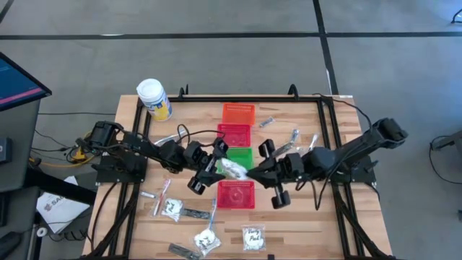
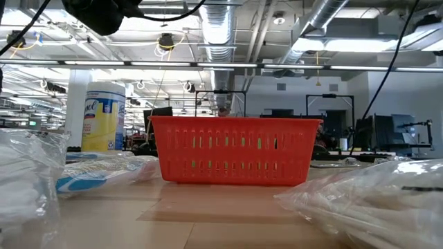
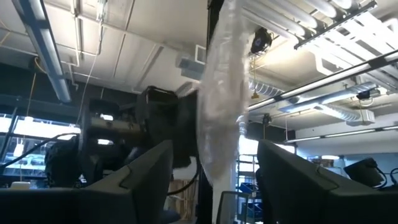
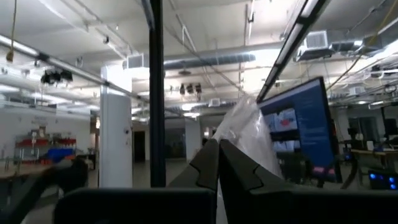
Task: Pick & Place Travel size toiletries
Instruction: Put the transparent cotton pack into the orange basket
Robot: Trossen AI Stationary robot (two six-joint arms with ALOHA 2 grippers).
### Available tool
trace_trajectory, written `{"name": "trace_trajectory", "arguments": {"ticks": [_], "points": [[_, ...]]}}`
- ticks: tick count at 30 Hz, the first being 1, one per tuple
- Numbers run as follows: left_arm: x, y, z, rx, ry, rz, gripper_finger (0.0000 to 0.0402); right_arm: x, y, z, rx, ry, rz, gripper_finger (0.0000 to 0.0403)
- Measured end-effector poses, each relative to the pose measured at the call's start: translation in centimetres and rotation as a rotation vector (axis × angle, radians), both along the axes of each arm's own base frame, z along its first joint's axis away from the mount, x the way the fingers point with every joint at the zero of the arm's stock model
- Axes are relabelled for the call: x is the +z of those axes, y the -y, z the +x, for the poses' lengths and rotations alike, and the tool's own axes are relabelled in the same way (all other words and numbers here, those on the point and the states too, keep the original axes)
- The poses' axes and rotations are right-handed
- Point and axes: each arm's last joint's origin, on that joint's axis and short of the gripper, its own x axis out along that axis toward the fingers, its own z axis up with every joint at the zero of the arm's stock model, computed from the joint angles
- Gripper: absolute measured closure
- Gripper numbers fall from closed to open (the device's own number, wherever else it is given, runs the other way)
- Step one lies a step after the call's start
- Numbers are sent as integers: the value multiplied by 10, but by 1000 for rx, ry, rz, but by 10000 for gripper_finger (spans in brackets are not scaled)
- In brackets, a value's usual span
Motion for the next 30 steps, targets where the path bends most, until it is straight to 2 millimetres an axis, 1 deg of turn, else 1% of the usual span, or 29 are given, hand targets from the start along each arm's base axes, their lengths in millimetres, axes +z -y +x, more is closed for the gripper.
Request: {"name": "trace_trajectory", "arguments": {"ticks": [6,16,30], "points": [[0,0,0,7,4,8,177,-8,0,8,-18,-3,8,403],[0,0,0,6,3,8,197,-4,-1,4,-33,26,-22,403],[0,1,0,4,3,8,274,-3,-1,4,-47,34,-36,403]]}}
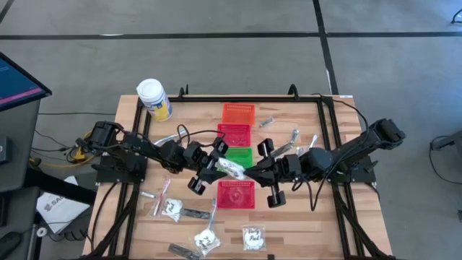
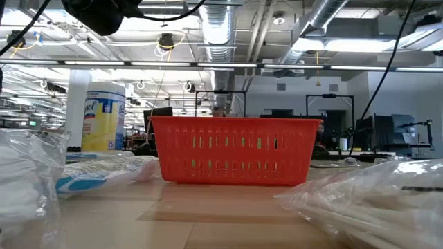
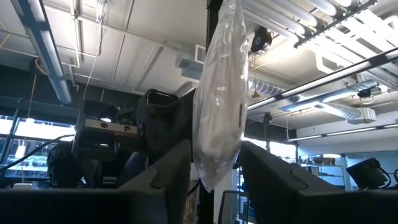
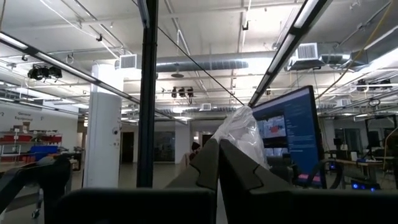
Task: Pick & Place Travel size toiletries
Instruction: Put the transparent cotton pack into the orange basket
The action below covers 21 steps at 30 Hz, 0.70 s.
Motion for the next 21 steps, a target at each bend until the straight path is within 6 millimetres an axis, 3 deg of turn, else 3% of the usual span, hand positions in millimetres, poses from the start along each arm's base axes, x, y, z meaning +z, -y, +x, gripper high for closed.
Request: {"name": "trace_trajectory", "arguments": {"ticks": [8,14,21], "points": [[0,1,0,-20,3,16,318,-1,2,1,-6,-6,-1,403],[0,2,-1,-47,5,33,386,-2,1,2,-4,-20,-6,398],[8,1,-5,-126,-29,12,389,-4,-2,1,-15,-48,-3,352]]}}
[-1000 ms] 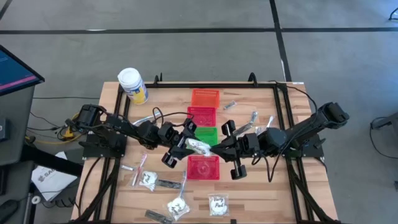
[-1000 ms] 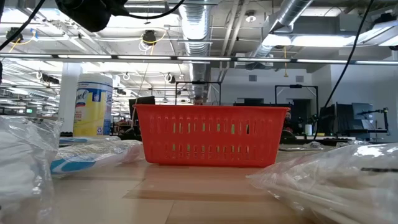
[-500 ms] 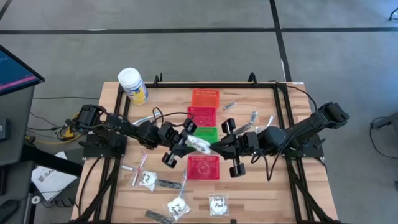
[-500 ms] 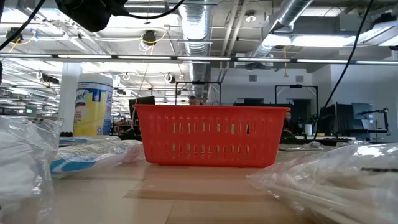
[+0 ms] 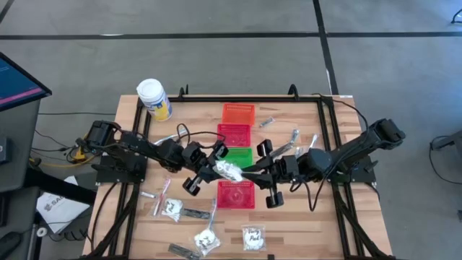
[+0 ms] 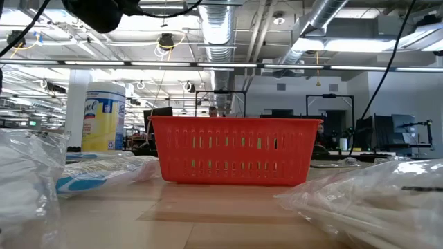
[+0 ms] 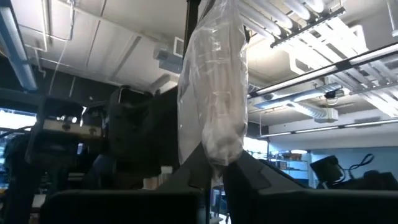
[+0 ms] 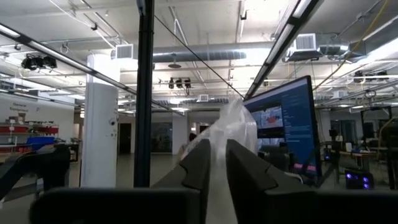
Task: Pick & Place Travel size toiletries
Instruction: Put the transparent cotton pack into the orange basket
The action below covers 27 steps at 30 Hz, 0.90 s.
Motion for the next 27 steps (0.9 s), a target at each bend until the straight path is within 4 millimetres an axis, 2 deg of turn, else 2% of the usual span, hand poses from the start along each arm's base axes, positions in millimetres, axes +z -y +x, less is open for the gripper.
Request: {"name": "trace_trajectory", "arguments": {"ticks": [7,13,19,27], "points": [[25,-2,-18,-48,-188,77,392,2,-3,-9,-1,-102,21,279],[39,-6,-43,-48,-383,128,392,10,-2,-29,45,-240,41,212],[33,-14,-51,-37,-573,120,393,8,-2,-46,-1,-382,20,173],[16,-29,-39,3,-704,64,393,-12,-6,-44,-137,-540,-19,175]]}}
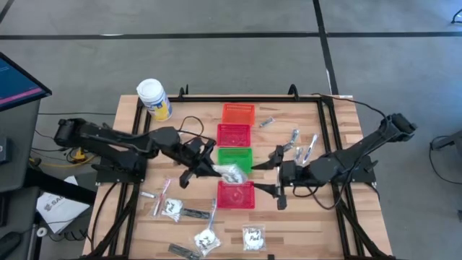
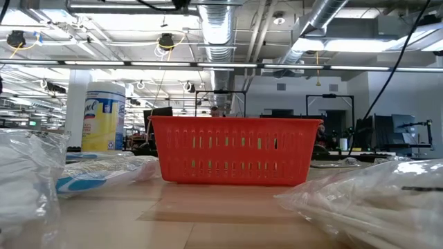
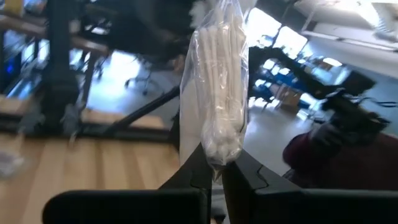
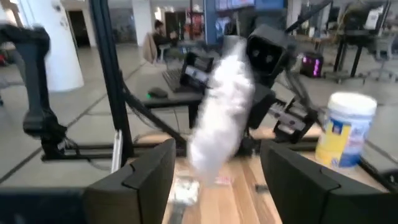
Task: Pick & Place Travel size toiletries
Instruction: Put the transparent cotton pack into the orange basket
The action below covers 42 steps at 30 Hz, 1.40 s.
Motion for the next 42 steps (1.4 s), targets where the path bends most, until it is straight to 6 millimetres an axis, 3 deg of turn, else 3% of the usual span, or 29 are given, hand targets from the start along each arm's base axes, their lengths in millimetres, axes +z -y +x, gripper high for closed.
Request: {"name": "trace_trajectory", "arguments": {"ticks": [6,16,35,42], "points": [[-7,-10,2,37,-63,6,393,-3,1,0,-11,-24,38,176],[-7,-10,1,5,-60,17,393,-5,16,5,-141,-34,82,174],[-7,-10,2,29,-49,36,392,-5,18,7,-125,-38,98,176],[-6,-11,2,52,-32,59,392,-17,17,22,-141,-56,89,175]]}}
